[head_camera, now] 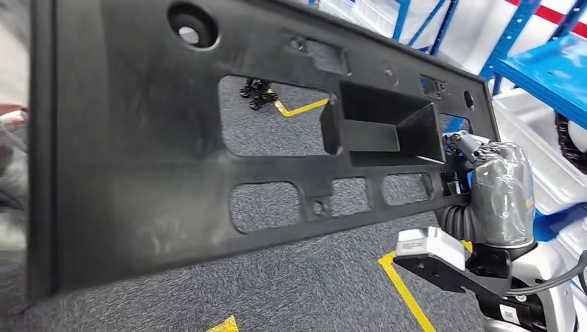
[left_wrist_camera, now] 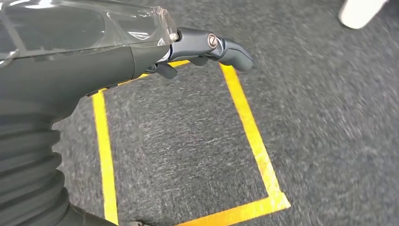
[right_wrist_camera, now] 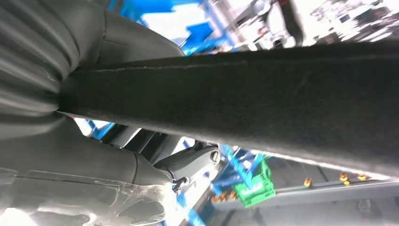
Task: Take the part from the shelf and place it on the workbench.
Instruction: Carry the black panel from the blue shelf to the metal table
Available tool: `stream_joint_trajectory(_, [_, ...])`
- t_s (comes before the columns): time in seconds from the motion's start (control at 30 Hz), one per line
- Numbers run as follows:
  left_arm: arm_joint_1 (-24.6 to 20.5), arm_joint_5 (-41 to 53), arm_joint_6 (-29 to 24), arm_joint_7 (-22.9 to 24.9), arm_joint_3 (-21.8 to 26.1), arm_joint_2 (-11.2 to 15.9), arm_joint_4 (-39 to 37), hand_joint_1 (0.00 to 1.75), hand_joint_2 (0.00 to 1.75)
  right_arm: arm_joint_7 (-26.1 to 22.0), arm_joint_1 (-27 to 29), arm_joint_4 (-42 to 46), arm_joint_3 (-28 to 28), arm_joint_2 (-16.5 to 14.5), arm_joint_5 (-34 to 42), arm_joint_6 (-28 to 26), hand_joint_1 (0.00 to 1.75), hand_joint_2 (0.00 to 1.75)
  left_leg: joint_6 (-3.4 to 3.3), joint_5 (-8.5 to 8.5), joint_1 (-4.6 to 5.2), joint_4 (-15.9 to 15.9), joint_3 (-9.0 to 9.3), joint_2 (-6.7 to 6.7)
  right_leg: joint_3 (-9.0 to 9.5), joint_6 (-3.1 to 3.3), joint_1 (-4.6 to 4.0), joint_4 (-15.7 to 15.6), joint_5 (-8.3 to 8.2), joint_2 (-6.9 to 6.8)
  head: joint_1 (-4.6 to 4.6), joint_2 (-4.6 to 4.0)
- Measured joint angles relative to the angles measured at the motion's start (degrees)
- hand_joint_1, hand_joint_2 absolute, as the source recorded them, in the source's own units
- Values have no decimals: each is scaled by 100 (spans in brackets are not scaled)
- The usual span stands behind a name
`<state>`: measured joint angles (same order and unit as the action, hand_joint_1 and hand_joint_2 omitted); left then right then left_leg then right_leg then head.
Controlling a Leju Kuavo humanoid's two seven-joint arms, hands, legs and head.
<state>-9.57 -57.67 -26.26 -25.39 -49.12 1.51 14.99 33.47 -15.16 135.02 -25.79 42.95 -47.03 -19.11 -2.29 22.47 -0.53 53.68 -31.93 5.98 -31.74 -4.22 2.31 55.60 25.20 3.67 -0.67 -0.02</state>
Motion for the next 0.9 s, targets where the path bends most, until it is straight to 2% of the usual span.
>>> stream_joint_trajectory(0.03, [6, -2, -1, -2, 13, 6, 0, 0, 175, -22, 29, 16, 31, 3, 65, -37, 175, 175, 40, -5, -8, 3, -31, 64, 39, 14, 1, -102, -5, 65, -1, 0])
stream_joint_trajectory(0.1, [38, 1, -3, -3, 29, 15, 0, 0, 175, -70, 63, 46, 82, 7, 227, -113, 175, 175, 110, -9, -36, -7, -78, 143, 39, 95, -30, -110, -2, -31, -1, 0])
stream_joint_trajectory(0.13, [56, 2, -4, -4, 34, 17, 1, 0, 175, -124, 81, 58, 109, 9, 373, -179, 175, 175, 137, 33, -42, 37, -108, 70, 44, 134, -35, -112, -4, -91, 3, 0])
stream_joint_trajectory(0.17, [64, 3, -5, -5, 39, 19, 2, 0, 175, -216, 112, 76, 140, 10, 583, -287, 175, 175, 162, 131, -43, 189, -180, -72, 52, 172, -37, -119, -6, -158, 8, 0])
stream_joint_trajectory(0.2, [62, 3, -6, -7, 45, 20, 2, 0, 175, -363, 158, 98, 181, 12, 871, -438, 175, 175, 185, 290, -42, 480, -316, -249, 58, 200, -40, -125, -5, -229, 13, 0])
stream_joint_trajectory(0.23, [53, 2, -6, -8, 49, 19, 2, 0, 175, -550, 213, 119, 229, 11, 1213, -616, 175, 175, 206, 477, -37, 900, -510, -409, 63, 221, -54, -124, 3, -299, 19, 0])
stream_joint_trajectory(0.3, [47, -1, -3, -8, 57, 19, 2, 0, 175, -1007, 327, 143, 322, 5, 1954, -952, 175, 175, 228, 769, -39, 1716, -899, -521, 72, 249, -86, -122, 20, -445, 32, 0])
stream_joint_trajectory(0.33, [55, -2, -1, -9, 58, 19, 1, 0, 175, -1241, 385, 145, 360, 0, 2314, -1058, 175, 175, 222, 780, -36, 1871, -976, -530, 82, 258, -101, -122, 30, -511, 43, 0])
stream_joint_trajectory(0.37, [62, -3, 1, -11, 58, 19, 2, 0, 175, -1478, 447, 146, 394, -5, 2641, -1120, 175, 175, 202, 686, -27, 1774, -929, -537, 96, 264, -115, -122, 41, -572, 56, 0])
stream_joint_trajectory(0.4, [66, -3, 3, -15, 59, 19, 2, 0, 175, -1692, 505, 146, 428, -9, 2917, -1149, 175, 175, 165, 506, -6, 1435, -761, -565, 114, 266, -125, -123, 54, -629, 68, -1])
stream_joint_trajectory(0.47, [59, -4, 3, -34, 61, 22, 2, 0, 175, -2002, 601, 146, 498, -16, 3273, -1159, 175, 175, 50, 147, 103, 520, -300, -807, 148, 253, -143, -127, 81, -733, 102, -3])
stream_joint_trajectory(0.5, [52, -5, 3, -46, 63, 25, 1, 0, 175, -2096, 635, 146, 528, -19, 3387, -1160, 175, 175, -4, 49, 163, 201, -148, -918, 159, 240, -148, -129, 93, -781, 121, -4])
stream_joint_trajectory(0.53, [45, -6, 3, -57, 64, 28, 1, 0, 175, -2175, 664, 146, 550, -23, 3498, -1158, 175, 175, -44, 19, 212, 40, -80, -995, 167, 224, -152, -133, 105, -828, 139, -4])
stream_joint_trajectory(0.6, [44, -8, 3, -67, 66, 38, 1, 0, 175, -2339, 708, 146, 575, -34, 3774, -1153, 175, 175, -84, 17, 236, -12, -70, -913, 198, 179, -155, -155, 125, -931, 194, -4])
stream_joint_trajectory(0.63, [50, -8, 3, -68, 66, 42, 1, 0, 175, -2415, 723, 145, 591, -38, 3907, -1150, 175, 175, -104, 0, 222, -47, -36, -853, 219, 155, -146, -143, 161, -923, 229, -4])
stream_joint_trajectory(0.7, [52, -4, 3, -71, 67, 44, 1, 0, 175, -2510, 738, 144, 628, -42, 4074, -1145, 175, 175, -151, -40, 175, -121, 45, -742, 186, 122, -137, 41, 317, -762, 292, -10])
stream_joint_trajectory(0.77, [38, -1, 4, -73, 68, 43, 2, 0, 175, -2528, 753, 143, 650, -43, 4115, -1127, 175, 175, -178, -56, 148, -140, 69, -647, -73, 115, -131, 605, 620, -522, 330, -14])
stream_joint_trajectory(0.83, [30, -2, 3, -73, 69, 43, 2, 0, 175, -2506, 765, 142, 655, -42, 4121, -1079, 175, 175, -187, -58, 138, -134, 67, -524, -473, 95, -120, 1368, 909, -420, 370, -10])
stream_joint_trajectory(0.87, [33, -2, 3, -73, 70, 43, 2, 0, 175, -2475, 767, 142, 656, -42, 4117, -1038, 175, 175, -185, -56, 132, -128, 68, -449, -606, 82, -109, 1591, 936, -405, 391, -9])
stream_joint_trajectory(0.9, [38, -2, 4, -73, 72, 43, 2, 0, 175, -2425, 766, 142, 656, -42, 4103, -988, 175, 175, -178, -52, 121, -118, 73, -372, -628, 68, -94, 1586, 843, -403, 404, -8])
